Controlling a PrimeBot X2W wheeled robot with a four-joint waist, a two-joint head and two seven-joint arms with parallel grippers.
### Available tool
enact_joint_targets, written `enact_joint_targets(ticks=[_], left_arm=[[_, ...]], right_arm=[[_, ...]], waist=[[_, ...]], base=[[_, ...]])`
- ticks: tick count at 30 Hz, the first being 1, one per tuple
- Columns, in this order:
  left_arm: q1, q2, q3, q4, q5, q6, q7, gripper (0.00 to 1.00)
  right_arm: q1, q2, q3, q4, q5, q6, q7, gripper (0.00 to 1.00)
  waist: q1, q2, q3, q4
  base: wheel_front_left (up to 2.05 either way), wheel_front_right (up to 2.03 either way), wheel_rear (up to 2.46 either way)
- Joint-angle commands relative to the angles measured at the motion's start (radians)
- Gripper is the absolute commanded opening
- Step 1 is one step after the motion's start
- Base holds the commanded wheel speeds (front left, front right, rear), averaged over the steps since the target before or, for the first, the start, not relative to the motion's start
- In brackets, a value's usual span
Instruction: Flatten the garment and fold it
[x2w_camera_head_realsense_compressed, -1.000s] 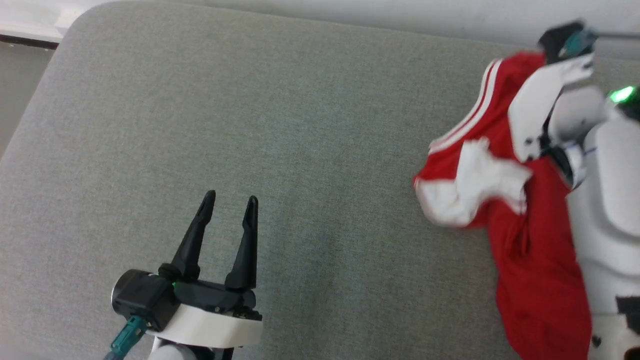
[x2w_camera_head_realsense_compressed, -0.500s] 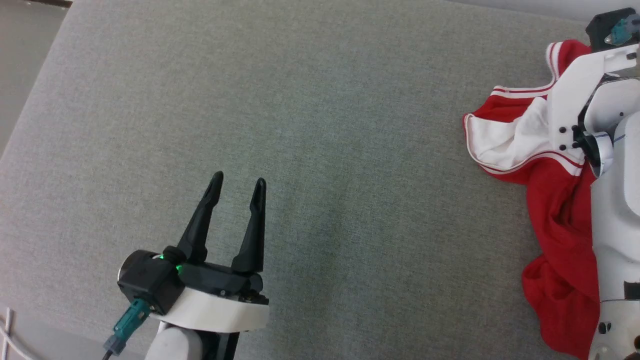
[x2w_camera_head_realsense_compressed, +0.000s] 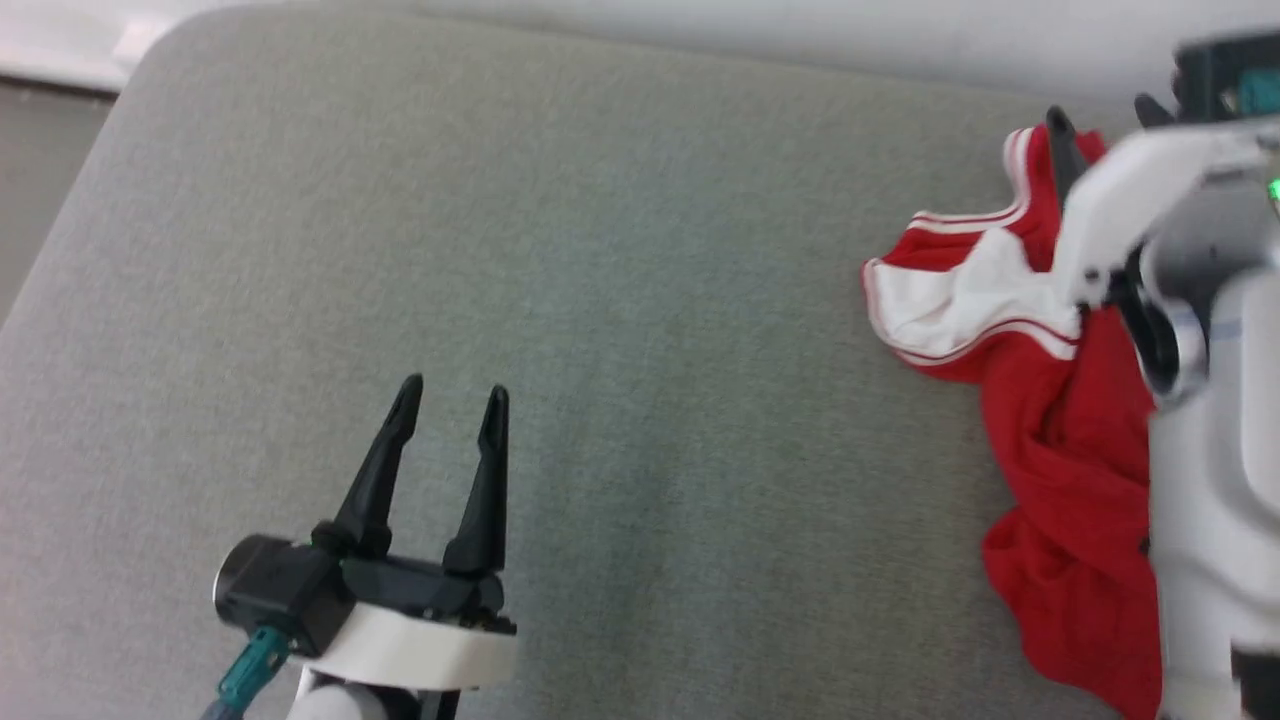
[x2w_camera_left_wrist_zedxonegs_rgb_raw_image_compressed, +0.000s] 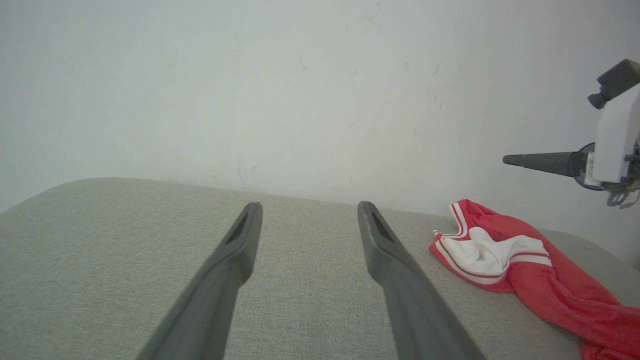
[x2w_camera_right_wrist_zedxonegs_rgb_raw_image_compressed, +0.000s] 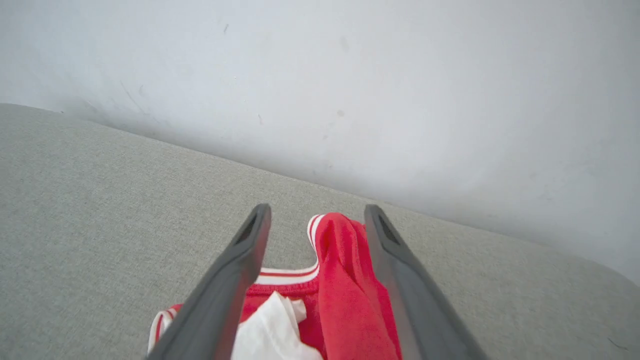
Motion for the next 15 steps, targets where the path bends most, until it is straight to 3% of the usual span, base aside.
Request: enact_joint_targets(ticks=[1, 9, 15], left_arm=[[0.023, -0.002, 0.011, -0.006, 0.014, -0.006, -0.005, 1.00], [0.102, -0.002, 0.052, -0.046, 0.018, 0.006, -0.005, 1.00], [0.165, -0.002, 0.073, -0.072, 0.024, 0.011, -0.005, 1.00]], right_arm=[[0.074, 0.003, -0.005, -0.061, 0.035, -0.001, -0.023, 1.00], [0.485, 0.018, -0.086, -0.444, 0.135, -0.001, -0.161, 1.00], [0.766, 0.019, -0.105, -0.531, 0.219, -0.001, -0.336, 1.00]], waist=[[0.0001, 0.0000, -0.085, -0.072], [0.0001, 0.0000, -0.153, -0.135], [0.0001, 0.0000, -0.188, -0.170]], base=[[0.00, 0.00, 0.00], [0.00, 0.00, 0.00], [0.00, 0.00, 0.00]])
